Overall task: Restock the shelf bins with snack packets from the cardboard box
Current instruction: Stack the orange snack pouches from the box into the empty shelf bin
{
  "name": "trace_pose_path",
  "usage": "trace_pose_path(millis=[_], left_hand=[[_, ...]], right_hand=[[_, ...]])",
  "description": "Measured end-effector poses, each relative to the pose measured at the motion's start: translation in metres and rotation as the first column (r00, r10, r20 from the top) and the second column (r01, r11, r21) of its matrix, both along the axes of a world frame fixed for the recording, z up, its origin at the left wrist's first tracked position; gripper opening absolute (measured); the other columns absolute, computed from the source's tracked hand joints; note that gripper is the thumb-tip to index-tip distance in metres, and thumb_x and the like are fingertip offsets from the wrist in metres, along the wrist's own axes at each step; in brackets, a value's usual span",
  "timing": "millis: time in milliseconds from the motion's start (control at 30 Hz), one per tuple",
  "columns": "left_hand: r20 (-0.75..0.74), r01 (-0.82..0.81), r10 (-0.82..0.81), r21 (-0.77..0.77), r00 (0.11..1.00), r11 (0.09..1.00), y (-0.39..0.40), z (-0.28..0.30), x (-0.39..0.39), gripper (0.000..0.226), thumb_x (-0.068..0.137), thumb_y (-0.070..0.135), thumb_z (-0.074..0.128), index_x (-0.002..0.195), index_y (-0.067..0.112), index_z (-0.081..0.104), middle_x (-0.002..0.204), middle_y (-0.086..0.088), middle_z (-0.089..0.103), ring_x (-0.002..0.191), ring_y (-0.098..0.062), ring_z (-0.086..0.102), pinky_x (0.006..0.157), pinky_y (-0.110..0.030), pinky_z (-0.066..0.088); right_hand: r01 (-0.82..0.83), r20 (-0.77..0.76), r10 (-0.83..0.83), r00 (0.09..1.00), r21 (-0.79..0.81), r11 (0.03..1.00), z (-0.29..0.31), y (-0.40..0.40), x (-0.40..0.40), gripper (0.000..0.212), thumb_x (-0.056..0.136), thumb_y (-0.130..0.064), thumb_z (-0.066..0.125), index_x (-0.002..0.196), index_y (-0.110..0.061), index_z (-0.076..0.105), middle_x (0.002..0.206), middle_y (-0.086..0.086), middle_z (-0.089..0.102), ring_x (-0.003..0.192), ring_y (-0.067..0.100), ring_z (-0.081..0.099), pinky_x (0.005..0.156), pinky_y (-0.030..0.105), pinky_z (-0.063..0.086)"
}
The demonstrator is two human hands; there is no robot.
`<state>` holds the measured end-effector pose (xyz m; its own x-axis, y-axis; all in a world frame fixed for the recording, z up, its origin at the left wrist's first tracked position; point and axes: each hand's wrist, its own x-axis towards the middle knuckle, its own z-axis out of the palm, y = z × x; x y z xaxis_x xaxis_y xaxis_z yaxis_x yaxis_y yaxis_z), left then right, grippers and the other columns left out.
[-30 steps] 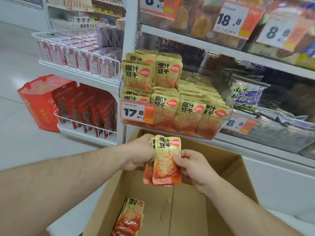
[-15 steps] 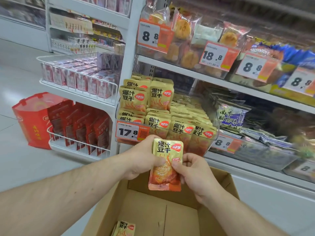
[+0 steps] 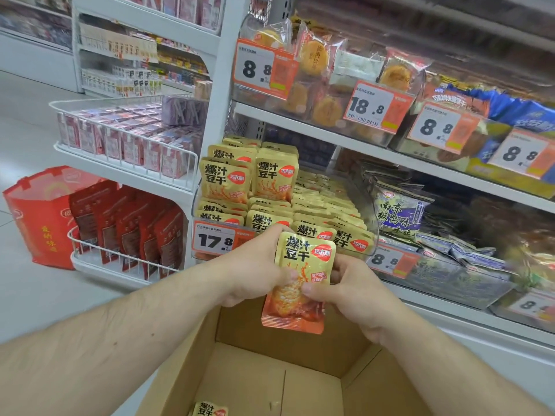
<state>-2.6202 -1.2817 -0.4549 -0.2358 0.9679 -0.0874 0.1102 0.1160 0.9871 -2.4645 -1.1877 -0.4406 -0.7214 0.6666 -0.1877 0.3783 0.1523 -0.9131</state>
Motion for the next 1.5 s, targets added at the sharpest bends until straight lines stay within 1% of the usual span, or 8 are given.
trace_pose_path(millis=[200, 433, 500, 600, 700, 800, 1033, 1500], left_hand=[[-0.091, -0.002, 0.004, 0.017, 0.996, 1.000, 0.009, 0.009, 0.001, 0.056, 0.095, 0.004, 0.060, 0.133, 0.035, 0.034, 0.116, -0.004, 0.065, 0.109, -0.021, 0.065, 0.091, -0.044, 0.058], [-0.274, -0.140, 0.201, 0.226, 0.940, 0.964, 0.023, 0.006, -0.008, 0.068, 0.091, 0.017, 0.068, 0.144, 0.037, 0.031, 0.123, 0.015, 0.058, 0.108, -0.007, 0.060, 0.093, -0.032, 0.054], [-0.549, -0.153, 0.324, 0.333, 0.770, 0.930, 0.023, 0.004, -0.017, 0.062, 0.087, 0.018, 0.063, 0.143, 0.031, 0.039, 0.125, 0.016, 0.054, 0.110, -0.005, 0.054, 0.097, -0.025, 0.045], [-0.884, -0.116, 0.317, 0.295, 0.344, 0.948, 0.029, -0.005, -0.028, 0.069, 0.083, 0.025, 0.056, 0.149, 0.025, 0.034, 0.149, 0.007, 0.036, 0.139, -0.016, 0.027, 0.113, -0.035, 0.022], [-0.965, -0.205, 0.199, 0.163, 0.169, 0.965, 0.041, -0.012, -0.030, 0.080, 0.089, 0.030, 0.050, 0.157, 0.025, 0.009, 0.165, -0.002, 0.007, 0.151, -0.025, 0.000, 0.118, -0.046, 0.008], [-0.972, -0.253, 0.203, 0.169, 0.117, 0.953, 0.046, -0.017, -0.033, 0.082, 0.090, 0.031, 0.049, 0.157, 0.021, 0.003, 0.164, -0.005, 0.008, 0.151, -0.026, 0.002, 0.118, -0.048, 0.007], [-0.912, -0.178, 0.403, 0.385, 0.077, 0.906, 0.047, -0.041, -0.041, 0.077, 0.059, 0.018, 0.079, 0.132, 0.011, 0.057, 0.125, -0.006, 0.062, 0.119, -0.029, 0.055, 0.106, -0.047, 0.032], [-0.877, -0.131, 0.476, 0.466, 0.066, 0.875, 0.046, -0.052, -0.045, 0.086, 0.050, 0.018, 0.089, 0.130, 0.013, 0.058, 0.124, -0.003, 0.062, 0.118, -0.027, 0.056, 0.108, -0.044, 0.026]], right_hand=[[0.017, -0.056, -0.019, 0.998, -0.037, 0.999, 0.007, 0.009, -0.002, 0.024, 0.085, 0.002, 0.071, 0.105, -0.011, 0.067, 0.093, 0.002, 0.077, 0.070, 0.006, 0.071, 0.047, 0.011, 0.045], [0.151, -0.193, -0.153, 0.969, -0.021, 0.988, 0.015, 0.027, -0.006, 0.025, 0.082, 0.012, 0.068, 0.101, -0.003, 0.066, 0.079, 0.005, 0.076, 0.060, 0.010, 0.070, 0.047, 0.018, 0.049], [0.267, -0.297, -0.253, 0.920, 0.006, 0.964, 0.026, 0.037, -0.008, 0.024, 0.083, 0.014, 0.066, 0.096, -0.005, 0.065, 0.072, 0.000, 0.074, 0.054, 0.007, 0.067, 0.044, 0.018, 0.047], [0.386, -0.401, -0.306, 0.864, 0.134, 0.913, 0.041, 0.051, -0.012, 0.025, 0.083, 0.011, 0.068, 0.093, -0.011, 0.064, 0.071, -0.006, 0.072, 0.051, -0.001, 0.062, 0.043, 0.014, 0.044], [0.407, -0.439, -0.258, 0.860, 0.289, 0.866, 0.048, 0.056, -0.022, 0.029, 0.081, 0.006, 0.072, 0.089, -0.022, 0.064, 0.070, -0.013, 0.071, 0.058, -0.006, 0.063, 0.049, 0.011, 0.045], [0.399, -0.464, -0.213, 0.860, 0.353, 0.846, 0.051, 0.058, -0.032, 0.035, 0.081, 0.005, 0.073, 0.085, -0.027, 0.061, 0.071, -0.014, 0.070, 0.062, -0.008, 0.063, 0.052, 0.009, 0.045], [0.337, -0.443, -0.132, 0.887, 0.424, 0.841, 0.054, 0.067, -0.058, 0.033, 0.081, 0.006, 0.072, 0.091, -0.024, 0.063, 0.078, -0.012, 0.072, 0.066, -0.005, 0.066, 0.056, 0.009, 0.048], [0.102, -0.190, 0.030, 0.981, 0.645, 0.757, 0.040, 0.076, -0.106, 0.036, 0.075, -0.006, 0.081, 0.091, -0.035, 0.066, 0.091, -0.015, 0.074, 0.091, 0.008, 0.069, 0.088, 0.042, 0.056]])
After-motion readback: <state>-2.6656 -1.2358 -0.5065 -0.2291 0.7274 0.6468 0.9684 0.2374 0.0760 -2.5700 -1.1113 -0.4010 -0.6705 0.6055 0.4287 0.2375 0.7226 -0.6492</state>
